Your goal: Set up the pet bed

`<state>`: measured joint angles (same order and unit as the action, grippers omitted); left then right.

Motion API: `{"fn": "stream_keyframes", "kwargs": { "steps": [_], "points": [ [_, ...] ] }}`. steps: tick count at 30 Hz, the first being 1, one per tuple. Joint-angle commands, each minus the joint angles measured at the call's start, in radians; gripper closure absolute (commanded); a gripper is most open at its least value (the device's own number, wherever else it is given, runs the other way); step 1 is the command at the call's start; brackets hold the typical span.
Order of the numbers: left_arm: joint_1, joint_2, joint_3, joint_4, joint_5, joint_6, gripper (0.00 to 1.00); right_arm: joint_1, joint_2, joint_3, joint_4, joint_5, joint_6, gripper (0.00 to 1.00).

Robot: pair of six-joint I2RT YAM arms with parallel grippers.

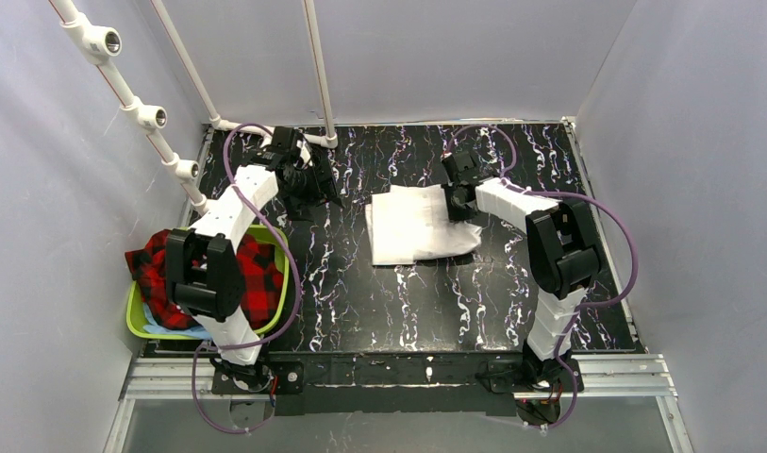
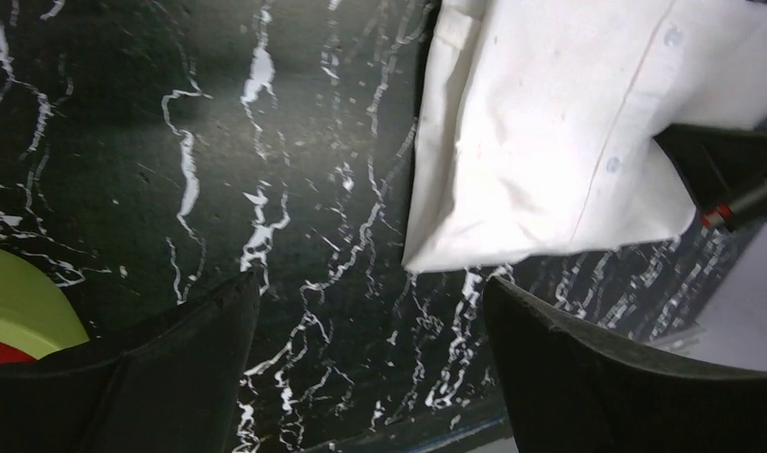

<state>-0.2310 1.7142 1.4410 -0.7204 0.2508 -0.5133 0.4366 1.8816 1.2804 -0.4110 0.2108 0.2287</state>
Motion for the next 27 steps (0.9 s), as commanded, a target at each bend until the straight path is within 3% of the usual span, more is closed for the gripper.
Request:
{"fn": "stream_keyframes", "kwargs": {
  "steps": [1, 4, 7, 14, 18, 23, 25, 27],
  "points": [
    [0.001, -0.062, 0.011, -0.044, 0.112, -0.009, 0.13, -0.006, -0.061, 0.089, -0.104, 0.381, -0.216, 0.99],
    [0.001, -0.116, 0.013, -0.037, 0.165, -0.026, 0.14, -0.015, -0.058, 0.116, -0.089, 0.615, -0.362, 0.99],
    [0.001, -0.191, 0.012, -0.023, 0.208, -0.039, 0.14, -0.044, -0.069, 0.093, 0.051, 0.822, -0.579, 0.99],
    [0.001, -0.326, -0.017, 0.006, 0.28, -0.074, 0.14, -0.096, -0.096, 0.113, 0.455, 0.987, -1.041, 0.99],
    [0.001, -0.352, -0.042, 0.021, 0.285, -0.083, 0.14, -0.046, -0.058, 0.197, 0.322, 0.946, -0.925, 0.99],
    [0.001, -0.35, -0.053, 0.022, 0.279, -0.087, 0.14, 0.085, 0.011, 0.165, 0.159, 0.885, -0.74, 0.99],
    [0.001, -0.35, -0.049, 0.022, 0.27, -0.093, 0.14, 0.162, 0.061, 0.216, 0.05, 0.821, -0.606, 0.99],
    [0.001, -0.352, -0.039, 0.009, 0.238, -0.102, 0.14, 0.215, 0.126, 0.338, -0.162, 0.717, -0.413, 0.99]
  ]
}}
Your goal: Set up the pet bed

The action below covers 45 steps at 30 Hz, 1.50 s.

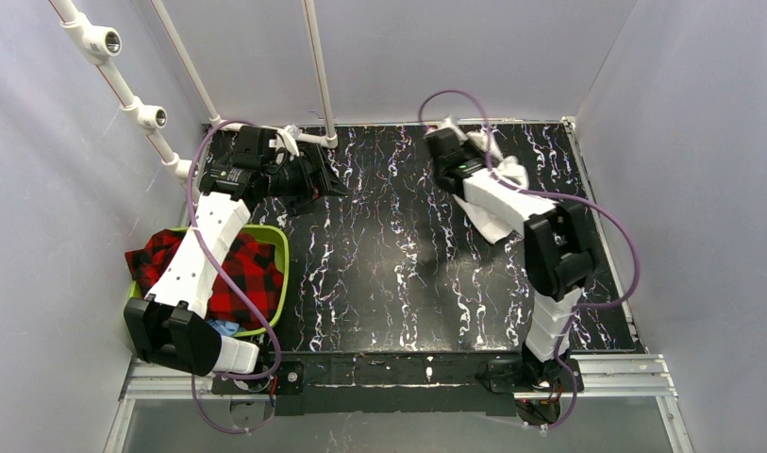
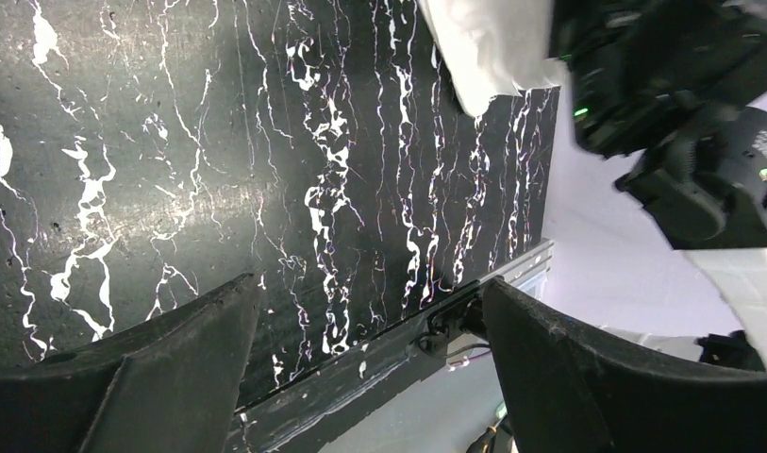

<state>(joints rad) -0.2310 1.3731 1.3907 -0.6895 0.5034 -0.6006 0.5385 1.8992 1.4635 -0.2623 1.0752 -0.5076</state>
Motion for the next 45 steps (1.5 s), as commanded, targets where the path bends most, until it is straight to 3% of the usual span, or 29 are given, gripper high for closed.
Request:
{"fn": "stream_keyframes", "kwargs": {
  "steps": [1, 4, 7, 10, 14, 19, 23, 26, 30, 35, 37, 40, 45],
  "points": [
    [0.001, -0.016, 0.019, -0.039, -0.052, -0.022, 0.13, 0.14, 0.139, 0.217, -0.404, -0.205, 0.415, 0.99],
    [0.001, -0.028, 0.035, -0.085, -0.181, -0.031, 0.13, 0.236, 0.181, 0.319, -0.559, -0.305, 0.618, 0.99],
    [0.001, -0.044, 0.037, -0.128, -0.296, -0.041, 0.11, 0.283, 0.191, 0.339, -0.594, -0.559, 0.845, 0.99],
    [0.002, -0.067, 0.024, -0.145, -0.379, -0.045, 0.1, 0.3, 0.174, 0.224, -0.499, -0.805, 0.978, 0.99],
    [0.001, -0.066, 0.012, -0.139, -0.374, -0.033, 0.09, 0.304, 0.131, 0.061, -0.317, -0.987, 1.058, 0.99],
    [0.002, -0.076, -0.002, -0.141, -0.349, -0.025, 0.09, 0.283, 0.076, -0.007, -0.253, -0.86, 1.109, 0.99],
    [0.001, -0.083, -0.005, -0.146, -0.339, -0.016, 0.09, 0.273, 0.042, -0.153, -0.098, -0.97, 1.223, 0.99],
    [0.001, -0.089, -0.009, -0.155, -0.334, -0.012, 0.09, 0.247, -0.015, -0.235, -0.034, -0.967, 1.318, 0.99],
    [0.001, -0.103, -0.026, -0.155, -0.318, -0.013, 0.09, 0.169, -0.097, -0.353, 0.034, -0.923, 1.504, 0.99],
    [0.001, -0.135, -0.046, -0.172, -0.342, -0.015, 0.09, 0.21, -0.138, -0.43, 0.054, -0.786, 1.799, 0.99],
    [0.001, -0.147, -0.048, -0.189, -0.354, -0.009, 0.09, 0.256, -0.18, -0.423, 0.028, -0.652, 1.888, 0.99],
    [0.001, -0.169, -0.06, -0.214, -0.354, 0.009, 0.09, 0.322, -0.234, -0.36, -0.006, -0.454, 1.89, 0.99],
    [0.001, -0.208, -0.082, -0.277, -0.426, 0.01, 0.09, 0.431, -0.1, -0.158, -0.147, -0.39, 1.864, 0.99]
  ]
}}
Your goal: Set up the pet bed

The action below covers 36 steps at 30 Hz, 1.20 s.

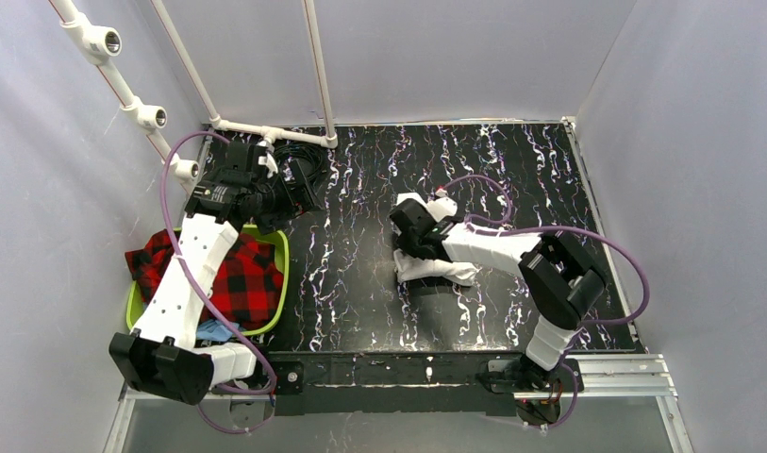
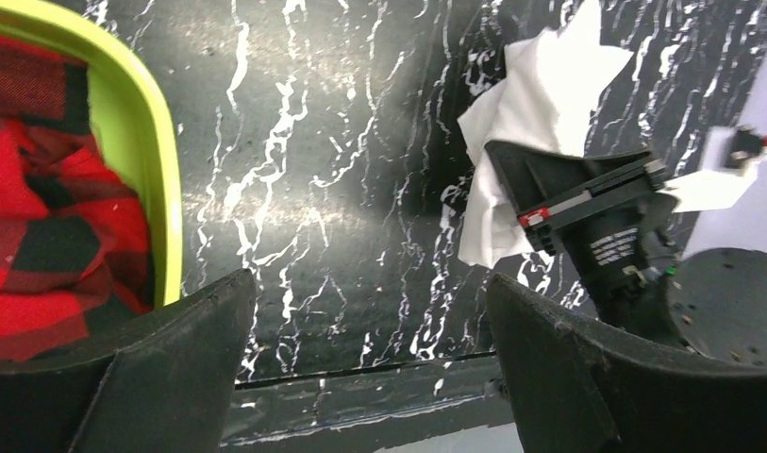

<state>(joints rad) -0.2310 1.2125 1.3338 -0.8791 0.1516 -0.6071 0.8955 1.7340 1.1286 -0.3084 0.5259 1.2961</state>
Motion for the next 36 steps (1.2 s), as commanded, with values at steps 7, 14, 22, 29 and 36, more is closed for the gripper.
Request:
{"fn": "stream_keyframes", "kwargs": {
  "steps": [7, 14, 22, 29, 36],
  "points": [
    [0.001, -0.079, -0.054, -0.153, -0.23, -0.011, 0.08, 0.169, 0.202, 0.253, -0.06, 0.033, 0.139, 0.96],
    [0.001, -0.063, -0.076, -0.156, -0.236, -0.023, 0.02, 0.171, 0.101, 0.152, 0.325, -0.169, -0.058, 0.2],
    [0.001, -0.028, -0.155, -0.004, -0.032, -0.012, 0.02, 0.171, -0.099, 0.042, 0.375, -0.271, -0.255, 0.1],
    [-0.003, 0.119, -0.256, 0.133, 0.202, -0.016, 0.02, 0.052, -0.208, 0.15, -0.09, -0.119, -0.452, 0.1],
    [-0.102, 0.277, -0.275, 0.234, 0.156, -0.086, 0.02, -0.297, -0.173, 0.086, -0.093, -0.544, -0.681, 0.02]
  ]
}}
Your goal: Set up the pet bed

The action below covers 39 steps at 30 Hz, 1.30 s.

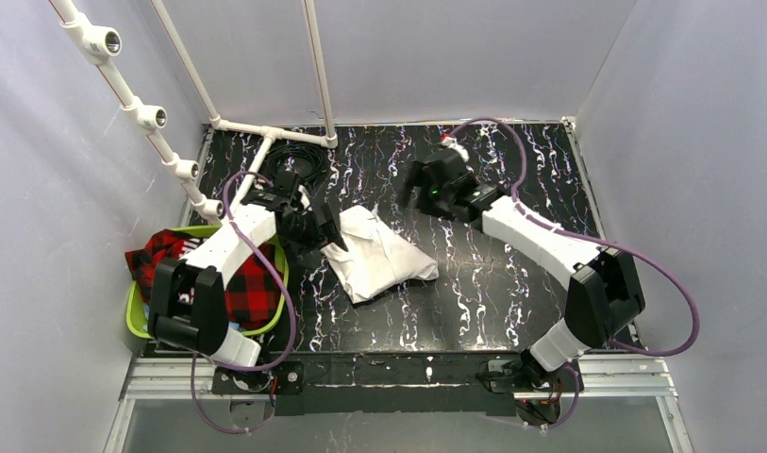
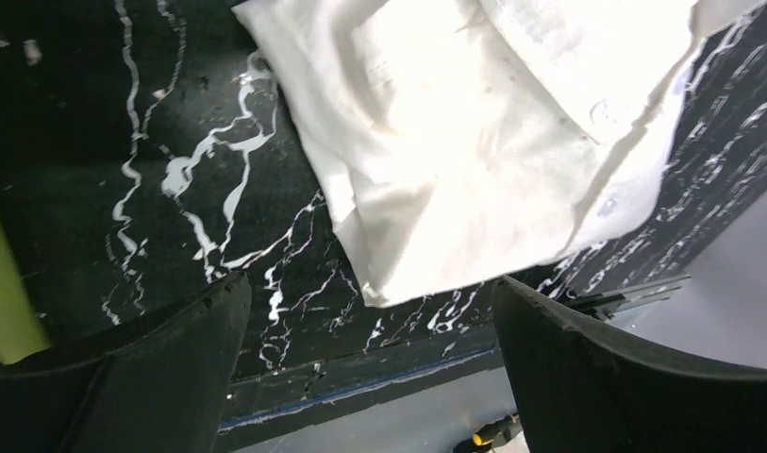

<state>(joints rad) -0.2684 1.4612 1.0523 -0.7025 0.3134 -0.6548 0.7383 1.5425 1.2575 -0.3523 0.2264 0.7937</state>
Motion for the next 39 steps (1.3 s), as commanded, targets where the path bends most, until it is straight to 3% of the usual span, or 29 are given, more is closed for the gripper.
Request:
{"fn": "stream_keyframes", "kwargs": {
  "steps": [1, 7, 13, 18, 21, 23, 30, 33, 39],
  "points": [
    [-0.085, 0.045, 0.009, 0.062, -0.041, -0.045, 0.02, -0.174, 0.028, -0.047, -0.038, -0.292, -0.2, 0.02],
    [-0.181, 0.128, -0.027, 0.114, -0.217, -0.123, 0.02, -0.28, 0.106, -0.081, 0.063, -0.491, -0.212, 0.02],
    [-0.214, 0.13, -0.142, 0.316, -0.293, -0.157, 0.02, -0.303, 0.161, -0.133, 0.174, -0.581, -0.198, 0.02],
    [-0.216, 0.142, -0.225, 0.488, -0.269, -0.158, 0.18, -0.31, 0.229, -0.161, 0.242, -0.669, -0.204, 0.02],
    [-0.217, 0.154, -0.255, 0.568, -0.215, -0.169, 0.35, -0.311, 0.254, -0.18, 0.288, -0.73, -0.189, 0.02],
    [-0.216, 0.18, -0.253, 0.572, -0.194, -0.186, 0.49, -0.31, 0.271, -0.206, 0.34, -0.786, -0.157, 0.02],
    [-0.214, 0.237, -0.225, 0.539, -0.181, -0.18, 0.74, -0.306, 0.31, -0.329, 0.631, -0.904, 0.019, 0.02],
    [-0.211, 0.258, -0.162, 0.52, -0.154, -0.125, 0.98, -0.306, 0.301, -0.372, 0.779, -0.964, 0.152, 0.06],
    [-0.209, 0.285, 0.034, 0.398, -0.071, -0.011, 1.0, -0.32, 0.193, -0.362, 1.105, -1.053, 0.513, 0.19]
  ]
}}
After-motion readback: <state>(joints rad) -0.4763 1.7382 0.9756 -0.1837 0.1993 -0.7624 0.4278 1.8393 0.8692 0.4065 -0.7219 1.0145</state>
